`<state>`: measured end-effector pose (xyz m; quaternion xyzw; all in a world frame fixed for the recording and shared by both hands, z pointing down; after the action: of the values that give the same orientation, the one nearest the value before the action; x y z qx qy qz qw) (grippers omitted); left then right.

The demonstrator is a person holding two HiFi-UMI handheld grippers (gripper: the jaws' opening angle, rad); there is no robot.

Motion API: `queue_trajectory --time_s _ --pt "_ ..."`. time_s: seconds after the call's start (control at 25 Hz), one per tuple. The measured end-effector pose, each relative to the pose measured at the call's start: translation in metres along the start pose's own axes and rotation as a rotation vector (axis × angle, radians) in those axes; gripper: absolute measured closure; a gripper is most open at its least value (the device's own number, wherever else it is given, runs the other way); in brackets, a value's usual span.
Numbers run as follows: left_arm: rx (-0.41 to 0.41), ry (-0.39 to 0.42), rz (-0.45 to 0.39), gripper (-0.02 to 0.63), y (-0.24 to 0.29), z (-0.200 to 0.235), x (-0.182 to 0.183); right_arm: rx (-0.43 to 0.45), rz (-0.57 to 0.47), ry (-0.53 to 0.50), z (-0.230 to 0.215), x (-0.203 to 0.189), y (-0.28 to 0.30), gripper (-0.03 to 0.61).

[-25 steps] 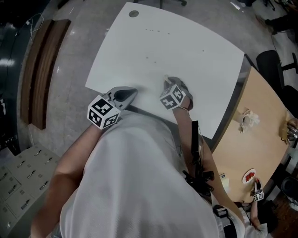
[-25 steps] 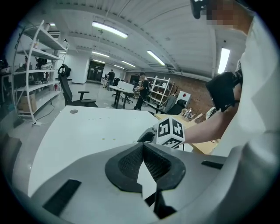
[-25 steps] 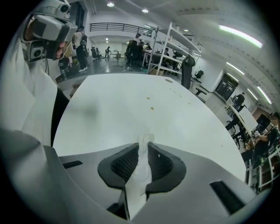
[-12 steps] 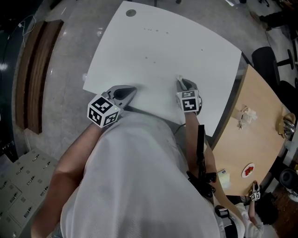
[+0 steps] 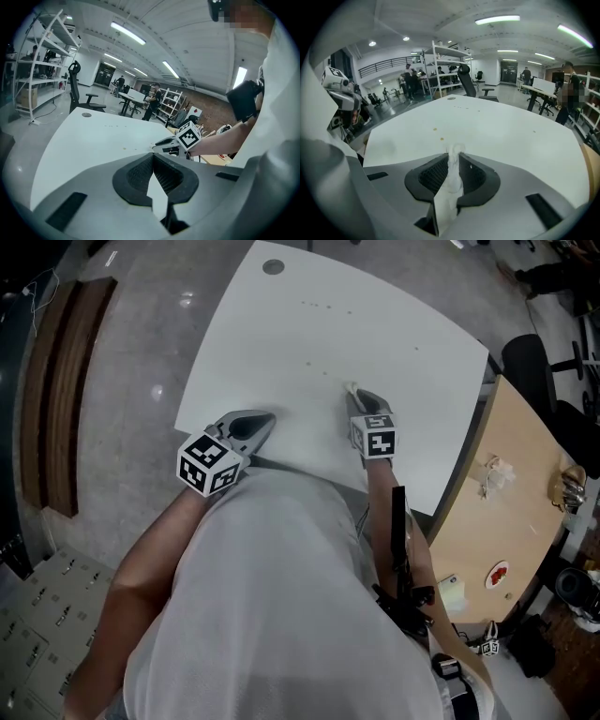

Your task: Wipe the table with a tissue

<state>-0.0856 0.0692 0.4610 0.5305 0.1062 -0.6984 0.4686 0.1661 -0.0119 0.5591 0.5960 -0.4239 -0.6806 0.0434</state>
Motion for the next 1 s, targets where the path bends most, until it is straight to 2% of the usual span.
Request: queue_trajectory --time_s 0.2,0.44,0.6,0.72,0.8,0.88,1.0 --pt "-0.016 -0.02 -0.004 0.607 -0.01 0.02 -0.002 0.009 0.018 -0.001 0.008 0.012 0.022 0.511" --pt "-0.016 -0.046 -0.02 0.606 -0.026 0.043 -0.004 -0.085 0.048 0.047 -0.009 0.021 0.042 0.511" --pt "-0.016 -0.061 -0.032 0.607 -0.037 0.058 -0.003 -0.142 0.083 0.058 0.001 0.018 0.05 0.511" --pt "-0.027 -0.067 -0.026 0.607 -0.043 0.071 -0.001 -0.212 0.06 0.07 0.008 0.018 0.05 0.511" --pt "-0.042 -0.066 -0.023 0.607 -0.043 0.077 0.0 -0.199 0.052 0.094 0.007 0.017 0.05 0.511" --pt "-0.061 -0.064 -0.024 0.606 -0.042 0.081 0.003 -0.145 0.059 0.135 0.004 0.018 0.049 0.507" --pt "-0.088 -0.055 -0.022 0.607 -0.04 0.089 0.008 -0.081 0.084 0.16 0.006 0.02 0.048 0.442"
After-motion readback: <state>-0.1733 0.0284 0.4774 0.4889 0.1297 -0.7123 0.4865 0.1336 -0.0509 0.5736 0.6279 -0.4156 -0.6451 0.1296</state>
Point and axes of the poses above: the fingertips, and each gripper's own axes: y forward along the fingers, z to its left, x out of its top, the point moved 7 cm from there along -y, backward along the fingers, and after that the axes turned 8 degrees about -z, right-handed, at the moved point
